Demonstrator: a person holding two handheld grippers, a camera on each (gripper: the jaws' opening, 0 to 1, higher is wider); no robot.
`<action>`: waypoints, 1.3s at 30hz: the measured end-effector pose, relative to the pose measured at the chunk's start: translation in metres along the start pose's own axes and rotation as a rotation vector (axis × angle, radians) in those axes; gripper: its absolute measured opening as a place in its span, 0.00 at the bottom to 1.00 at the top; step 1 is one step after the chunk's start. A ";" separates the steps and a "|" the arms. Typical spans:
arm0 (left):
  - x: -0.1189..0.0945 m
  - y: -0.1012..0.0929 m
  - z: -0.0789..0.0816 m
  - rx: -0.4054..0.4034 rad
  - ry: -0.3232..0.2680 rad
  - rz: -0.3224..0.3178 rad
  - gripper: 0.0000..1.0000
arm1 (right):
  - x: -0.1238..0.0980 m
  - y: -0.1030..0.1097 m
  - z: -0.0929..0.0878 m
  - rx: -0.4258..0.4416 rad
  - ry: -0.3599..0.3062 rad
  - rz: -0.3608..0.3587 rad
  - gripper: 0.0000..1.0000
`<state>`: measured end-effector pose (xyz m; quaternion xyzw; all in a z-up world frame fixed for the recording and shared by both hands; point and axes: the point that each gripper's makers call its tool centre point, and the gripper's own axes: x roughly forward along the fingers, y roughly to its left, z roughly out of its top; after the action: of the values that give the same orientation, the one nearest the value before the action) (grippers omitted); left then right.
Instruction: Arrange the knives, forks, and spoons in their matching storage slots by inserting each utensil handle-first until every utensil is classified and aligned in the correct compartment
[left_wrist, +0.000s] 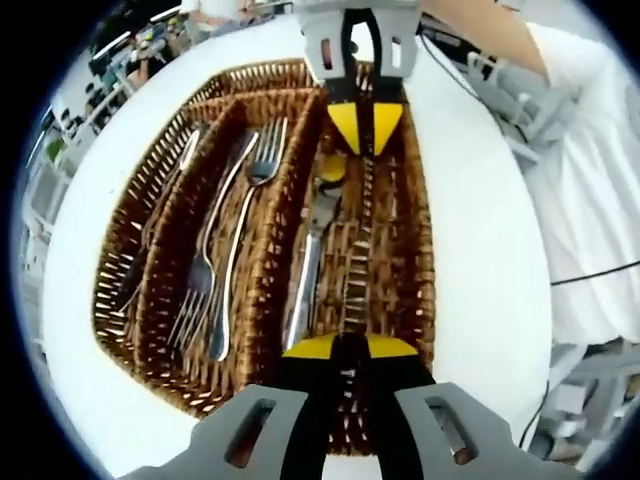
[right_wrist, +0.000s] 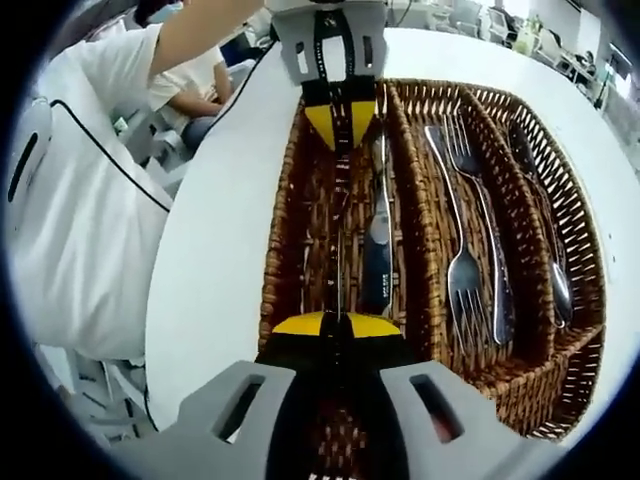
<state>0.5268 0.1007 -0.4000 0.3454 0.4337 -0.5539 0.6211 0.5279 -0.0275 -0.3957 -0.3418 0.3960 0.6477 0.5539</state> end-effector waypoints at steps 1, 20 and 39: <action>-0.002 0.000 0.000 0.000 0.000 -0.002 0.08 | -0.001 -0.004 0.001 -0.007 -0.003 -0.020 0.06; -0.015 0.005 0.009 0.030 -0.037 0.094 0.12 | -0.015 0.000 0.011 -0.012 -0.063 -0.107 0.08; -0.045 -0.008 0.028 -0.029 -0.243 0.317 0.15 | -0.032 0.016 0.017 -0.014 -0.165 -0.228 0.17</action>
<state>0.5226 0.0918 -0.3476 0.3308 0.3037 -0.4806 0.7532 0.5165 -0.0276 -0.3579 -0.3340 0.3030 0.6091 0.6524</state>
